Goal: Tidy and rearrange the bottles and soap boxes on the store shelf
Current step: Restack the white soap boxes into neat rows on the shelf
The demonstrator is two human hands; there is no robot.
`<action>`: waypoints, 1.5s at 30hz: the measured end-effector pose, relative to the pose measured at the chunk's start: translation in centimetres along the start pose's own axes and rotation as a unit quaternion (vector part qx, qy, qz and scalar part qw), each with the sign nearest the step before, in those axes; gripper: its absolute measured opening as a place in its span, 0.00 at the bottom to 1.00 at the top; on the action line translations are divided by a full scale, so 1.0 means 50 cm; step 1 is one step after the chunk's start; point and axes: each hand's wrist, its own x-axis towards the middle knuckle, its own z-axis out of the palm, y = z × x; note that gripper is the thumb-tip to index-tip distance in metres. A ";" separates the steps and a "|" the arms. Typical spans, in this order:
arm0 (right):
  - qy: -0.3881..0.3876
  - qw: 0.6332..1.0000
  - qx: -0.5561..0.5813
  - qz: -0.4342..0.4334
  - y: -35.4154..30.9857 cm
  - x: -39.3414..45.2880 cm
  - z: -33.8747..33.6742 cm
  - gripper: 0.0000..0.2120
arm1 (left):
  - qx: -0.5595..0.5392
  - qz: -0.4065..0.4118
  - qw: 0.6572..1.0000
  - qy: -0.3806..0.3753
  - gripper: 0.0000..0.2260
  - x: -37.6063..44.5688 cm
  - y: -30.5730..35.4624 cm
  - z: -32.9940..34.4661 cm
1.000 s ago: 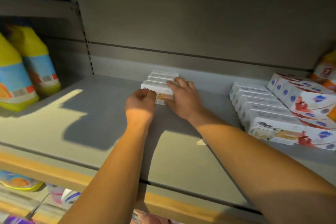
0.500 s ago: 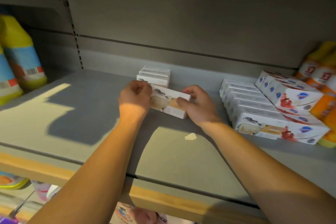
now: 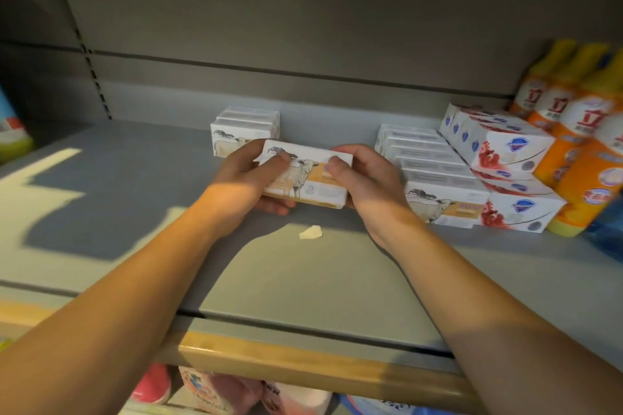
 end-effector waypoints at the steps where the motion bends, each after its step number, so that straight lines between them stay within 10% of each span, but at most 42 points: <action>1: 0.004 1.000 0.001 0.000 -0.001 0.000 0.001 0.11 | -0.002 0.004 1.000 -0.002 0.09 0.000 0.000 0.000; 12: -0.098 0.984 -0.079 -0.129 -0.018 -0.022 -0.003 0.31 | -0.117 -0.042 0.992 0.025 0.07 0.008 0.013 -0.013; 19: 0.003 1.000 0.019 -0.004 -0.026 -0.009 -0.011 0.10 | -0.197 -0.030 0.977 -0.080 0.20 0.004 0.017 -0.025; 30: -0.091 0.974 0.054 0.201 -0.020 -0.004 -0.025 0.40 | -0.012 0.035 0.999 -0.015 0.15 0.000 0.002 -0.013; 36: -0.077 0.989 0.064 0.108 -0.023 -0.004 -0.020 0.14 | -0.050 0.006 0.998 0.028 0.17 0.007 0.005 -0.013; 45: -0.018 0.979 0.088 0.183 -0.027 -0.002 -0.023 0.14 | -0.049 -0.072 0.996 0.024 0.19 0.009 0.004 -0.014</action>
